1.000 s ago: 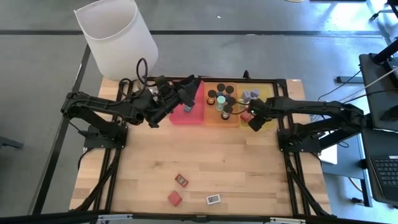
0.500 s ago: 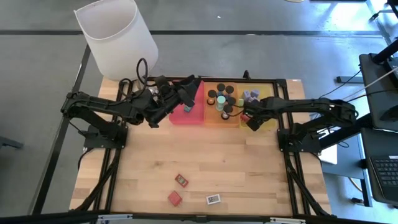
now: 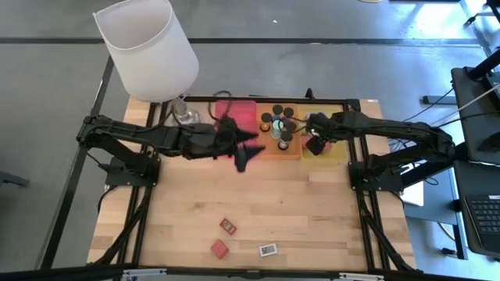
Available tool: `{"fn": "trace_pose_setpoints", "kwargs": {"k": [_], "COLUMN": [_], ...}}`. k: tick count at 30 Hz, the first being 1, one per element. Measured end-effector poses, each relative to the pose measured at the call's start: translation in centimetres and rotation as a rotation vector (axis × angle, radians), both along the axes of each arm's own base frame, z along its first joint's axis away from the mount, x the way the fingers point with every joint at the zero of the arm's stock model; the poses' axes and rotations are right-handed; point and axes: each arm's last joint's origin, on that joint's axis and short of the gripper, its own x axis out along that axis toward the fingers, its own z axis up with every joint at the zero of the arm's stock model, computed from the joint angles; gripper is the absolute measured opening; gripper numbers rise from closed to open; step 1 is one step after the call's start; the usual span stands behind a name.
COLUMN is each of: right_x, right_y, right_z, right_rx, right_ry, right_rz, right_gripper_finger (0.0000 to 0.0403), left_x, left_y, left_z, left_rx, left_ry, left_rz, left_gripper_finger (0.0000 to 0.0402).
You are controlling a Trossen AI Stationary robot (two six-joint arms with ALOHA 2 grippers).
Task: Pick & Place Office items
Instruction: Put the red digital clock into the pink bin
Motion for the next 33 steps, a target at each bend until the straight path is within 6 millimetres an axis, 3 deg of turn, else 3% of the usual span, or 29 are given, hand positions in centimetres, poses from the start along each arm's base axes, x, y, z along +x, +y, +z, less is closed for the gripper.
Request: {"fn": "trace_pose_setpoints", "kwargs": {"k": [6, 11, 15, 23, 33], "right_x": [-0.4, -0.9, -1.0, -0.7, -0.6], "right_y": [0.5, 1.5, 2.2, 3.5, 3.9], "right_z": [3.9, 5.9, 6.4, 6.4, 6.4], "right_rx": [-0.013, -0.025, -0.017, 0.011, 0.014], "right_ry": [-0.144, -0.261, -0.319, -0.357, -0.364], "right_rz": [0.024, 0.028, 0.007, 0.006, 0.028], "right_gripper_finger": [0.0317, 0.0316, 0.0316, 0.0316, 0.0316], "left_x": [-0.9, -2.3, -2.5, -0.3, 0.7], "left_y": [-1.5, -3.4, -5.1, -9.0, -12.6], "left_z": [-2.8, -5.2, -6.7, -12.1, -17.3], "left_rx": [0.031, 0.1, 0.235, 0.462, 0.567], "left_ry": [0.328, 0.586, 0.711, 0.88, 1.016], "left_rz": [-0.429, -0.62, -0.701, -0.926, -1.072], "left_gripper_finger": [0.0283, 0.0283, 0.0283, 0.0283, 0.0272]}}
